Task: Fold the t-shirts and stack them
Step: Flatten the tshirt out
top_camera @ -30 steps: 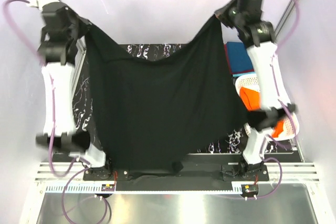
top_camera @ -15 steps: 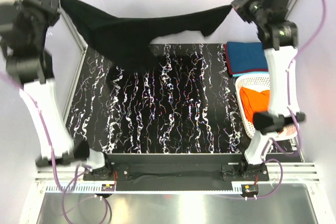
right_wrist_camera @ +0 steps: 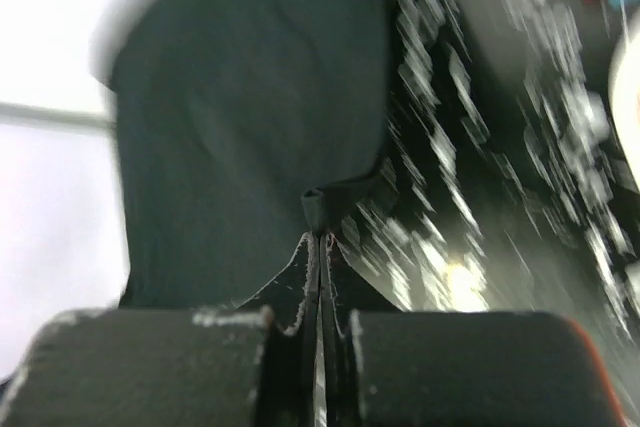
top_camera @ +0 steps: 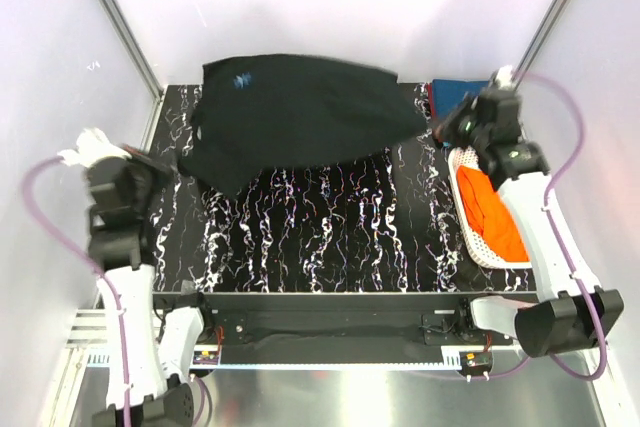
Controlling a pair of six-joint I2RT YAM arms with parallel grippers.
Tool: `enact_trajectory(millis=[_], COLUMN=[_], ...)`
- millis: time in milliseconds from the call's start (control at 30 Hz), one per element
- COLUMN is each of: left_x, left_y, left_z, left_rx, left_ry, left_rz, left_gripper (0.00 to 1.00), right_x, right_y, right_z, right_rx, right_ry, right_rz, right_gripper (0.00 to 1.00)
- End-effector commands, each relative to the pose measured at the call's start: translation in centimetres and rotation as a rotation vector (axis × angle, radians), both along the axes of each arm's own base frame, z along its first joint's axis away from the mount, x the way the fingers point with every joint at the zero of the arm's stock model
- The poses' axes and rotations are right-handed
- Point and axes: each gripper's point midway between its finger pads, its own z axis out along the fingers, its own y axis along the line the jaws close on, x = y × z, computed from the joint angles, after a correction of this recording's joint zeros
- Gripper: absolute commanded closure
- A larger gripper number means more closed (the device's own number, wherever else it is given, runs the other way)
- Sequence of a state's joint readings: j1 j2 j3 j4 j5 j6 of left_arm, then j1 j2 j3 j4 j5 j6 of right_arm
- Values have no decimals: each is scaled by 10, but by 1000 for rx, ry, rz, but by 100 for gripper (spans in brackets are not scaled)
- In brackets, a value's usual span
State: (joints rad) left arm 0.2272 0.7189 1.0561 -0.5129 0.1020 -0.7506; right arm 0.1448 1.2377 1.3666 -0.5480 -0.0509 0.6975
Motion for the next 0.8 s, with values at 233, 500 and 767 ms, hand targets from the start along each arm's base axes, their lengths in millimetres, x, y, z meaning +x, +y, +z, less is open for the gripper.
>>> enact_trajectory(millis=[233,500,767], left_x=[-52,-66,-55], left_y=[27,48,53], left_z=[-151,-187,-188], left_rx=[-117,-114,-126], left_ry=[342,455,452], left_rz=[282,433,456], left_gripper=[100,100,100], right_x=[-64,-87,-97], right_y=[10,8,1], right_z=[-148,-201,-227], right_rx=[6,-20,-30], right_ry=[252,372,442], right_rz=[108,131,93], right_gripper=[100,100,100])
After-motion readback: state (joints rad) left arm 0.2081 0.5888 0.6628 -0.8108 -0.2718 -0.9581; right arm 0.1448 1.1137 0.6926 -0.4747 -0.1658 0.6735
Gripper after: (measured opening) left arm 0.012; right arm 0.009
